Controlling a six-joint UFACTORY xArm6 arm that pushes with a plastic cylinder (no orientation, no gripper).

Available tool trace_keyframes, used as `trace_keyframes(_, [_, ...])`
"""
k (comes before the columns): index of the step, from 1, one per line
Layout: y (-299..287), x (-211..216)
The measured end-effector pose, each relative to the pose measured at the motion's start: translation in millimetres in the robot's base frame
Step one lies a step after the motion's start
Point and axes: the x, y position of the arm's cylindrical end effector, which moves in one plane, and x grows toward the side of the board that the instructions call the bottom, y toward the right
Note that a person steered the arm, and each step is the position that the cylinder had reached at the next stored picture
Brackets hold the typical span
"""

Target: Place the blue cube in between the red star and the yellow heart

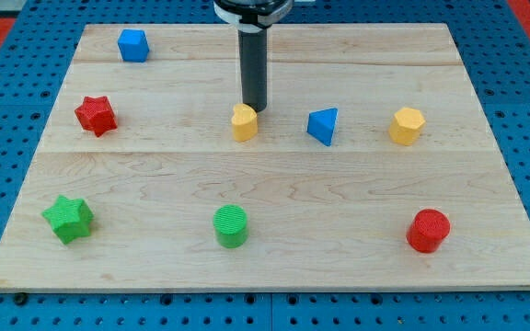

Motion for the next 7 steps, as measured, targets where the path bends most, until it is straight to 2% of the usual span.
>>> trace_keyframes(1, [-14.7,-41.8])
trace_keyframes(3, [-97.5,-135.2])
trace_keyframes(4, [-114.5,-165.3])
trace_keyframes(6, [-219.1,-123.2])
trace_keyframes(7, [-200.2,-118.1])
